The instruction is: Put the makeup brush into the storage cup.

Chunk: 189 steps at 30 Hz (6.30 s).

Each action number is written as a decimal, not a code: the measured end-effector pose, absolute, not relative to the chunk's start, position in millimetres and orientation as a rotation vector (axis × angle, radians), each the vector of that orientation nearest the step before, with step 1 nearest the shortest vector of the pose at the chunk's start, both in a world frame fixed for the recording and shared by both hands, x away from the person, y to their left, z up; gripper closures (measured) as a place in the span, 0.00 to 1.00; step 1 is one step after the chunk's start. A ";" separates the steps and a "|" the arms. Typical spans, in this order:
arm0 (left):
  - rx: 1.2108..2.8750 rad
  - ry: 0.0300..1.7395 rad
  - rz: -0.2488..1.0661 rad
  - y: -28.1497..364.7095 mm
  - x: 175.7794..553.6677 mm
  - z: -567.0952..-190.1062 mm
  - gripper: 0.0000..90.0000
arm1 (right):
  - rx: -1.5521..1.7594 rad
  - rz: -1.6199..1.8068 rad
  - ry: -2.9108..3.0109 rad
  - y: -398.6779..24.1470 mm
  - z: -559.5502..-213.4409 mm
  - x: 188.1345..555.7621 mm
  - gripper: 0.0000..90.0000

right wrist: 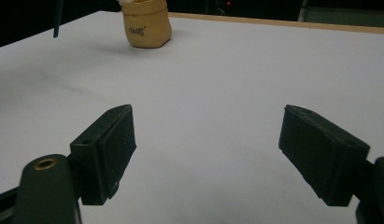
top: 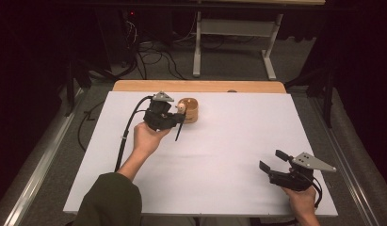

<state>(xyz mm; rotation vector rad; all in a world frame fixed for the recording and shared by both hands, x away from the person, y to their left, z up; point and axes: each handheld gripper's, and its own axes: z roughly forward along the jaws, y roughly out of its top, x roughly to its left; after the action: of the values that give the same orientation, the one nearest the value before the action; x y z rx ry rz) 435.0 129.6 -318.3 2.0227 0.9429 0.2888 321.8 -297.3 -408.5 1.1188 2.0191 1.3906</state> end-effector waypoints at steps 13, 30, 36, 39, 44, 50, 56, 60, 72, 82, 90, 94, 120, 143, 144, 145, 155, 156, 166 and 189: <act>2.003 0.940 0.306 126.9 438.9 -315.0 0.92 | 1.117 1.390 2.020 -297.5 -408.6 321.8 0.23; 1.971 0.953 0.317 119.9 448.4 -312.6 0.92 | 1.124 1.395 2.016 -298.4 -408.7 321.9 0.23; 1.963 0.945 0.340 116.5 451.8 -308.3 0.92 | 1.117 1.391 2.022 -297.5 -408.8 321.9 0.23; 1.953 0.946 0.346 114.9 453.5 -306.7 0.92 | 1.127 1.397 2.016 -298.3 -408.5 321.5 0.23; 1.947 0.945 0.350 112.5 456.0 -305.8 0.92 | 1.117 1.396 2.020 -297.5 -408.2 321.6 0.23; 1.941 0.946 0.351 110.9 459.3 -305.2 0.92 | 1.120 1.398 2.015 -298.8 -408.3 321.8 0.23; 1.926 0.950 0.357 109.4 461.6 -303.4 0.92 | 1.110 1.399 2.020 -297.2 -408.0 321.8 0.23; 1.912 0.955 0.360 110.2 463.3 -302.9 0.92 | 1.126 1.397 2.018 -298.2 -408.6 321.7 0.23; 1.887 0.969 0.359 112.9 468.8 -300.4 0.92 | 1.121 1.394 2.023 -297.8 -409.0 322.5 0.23; 1.888 0.965 0.370 108.1 473.0 -295.3 0.92 | 1.122 1.399 2.022 -298.2 -409.0 322.4 0.23; 1.880 0.970 0.369 105.6 476.8 -295.4 0.92 | 1.117 1.400 2.022 -297.5 -408.4 322.4 0.23; 1.874 0.975 0.368 105.4 479.6 -295.3 0.92 | 1.123 1.399 2.022 -298.5 -409.0 322.7 0.23; 1.873 0.962 0.400 94.7 490.9 -284.4 0.92 | 1.126 1.408 2.024 -298.4 -407.6 321.4 0.23; 1.853 1.007 0.463 92.5 505.9 -292.7 0.92 | 1.124 1.407 2.033 -297.8 -407.8 321.8 0.24; 1.855 1.005 0.466 92.7 506.7 -293.1 0.92 | 1.123 1.406 2.034 -297.8 -407.8 321.7 0.24; 1.848 1.008 0.466 92.3 507.1 -293.6 0.92 | 1.124 1.406 2.034 -297.9 -407.9 321.8 0.24; 1.843 1.017 0.497 90.9 511.9 -299.6 0.92 | 1.128 1.411 2.034 -297.5 -407.9 322.0 0.24; 1.841 1.018 0.499 90.7 512.4 -299.9 0.92 | 1.123 1.409 2.036 -297.4 -408.1 321.8 0.24; 1.837 1.027 0.528 88.2 517.5 -307.2 0.92 | 1.125 1.414 2.037 -297.8 -408.0 322.1 0.24; 1.867 1.038 0.550 84.8 522.5 -319.6 0.92 | 1.127 1.421 2.042 -297.7 -407.9 321.8 0.24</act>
<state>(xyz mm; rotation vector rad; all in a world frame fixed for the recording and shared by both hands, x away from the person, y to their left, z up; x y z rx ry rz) 522.5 84.8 -319.6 1.8667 1.0384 0.5496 321.8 -297.7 -407.9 1.1274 2.0419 1.4207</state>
